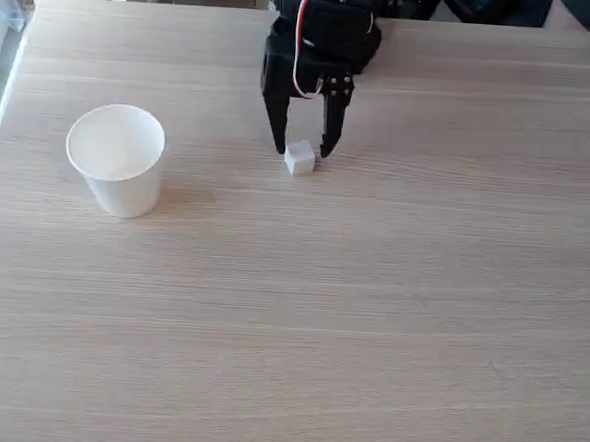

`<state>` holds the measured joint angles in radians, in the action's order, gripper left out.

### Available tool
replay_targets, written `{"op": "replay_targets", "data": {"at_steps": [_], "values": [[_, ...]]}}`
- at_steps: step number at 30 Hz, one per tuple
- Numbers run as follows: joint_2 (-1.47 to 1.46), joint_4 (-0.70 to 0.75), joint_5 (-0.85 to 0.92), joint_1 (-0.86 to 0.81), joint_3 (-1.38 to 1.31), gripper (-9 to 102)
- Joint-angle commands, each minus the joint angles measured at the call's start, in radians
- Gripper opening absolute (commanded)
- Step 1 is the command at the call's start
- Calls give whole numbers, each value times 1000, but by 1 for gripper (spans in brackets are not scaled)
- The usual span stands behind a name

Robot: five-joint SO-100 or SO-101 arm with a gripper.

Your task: Grasp a block and put it in the bin.

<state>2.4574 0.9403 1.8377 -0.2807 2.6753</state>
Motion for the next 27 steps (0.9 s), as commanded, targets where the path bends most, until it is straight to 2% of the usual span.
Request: {"op": "replay_targets", "data": {"at_steps": [1, 27], "values": [[-20, 2, 9, -8, -41, 27], [-141, -75, 66, -54, -44, 26]]}}
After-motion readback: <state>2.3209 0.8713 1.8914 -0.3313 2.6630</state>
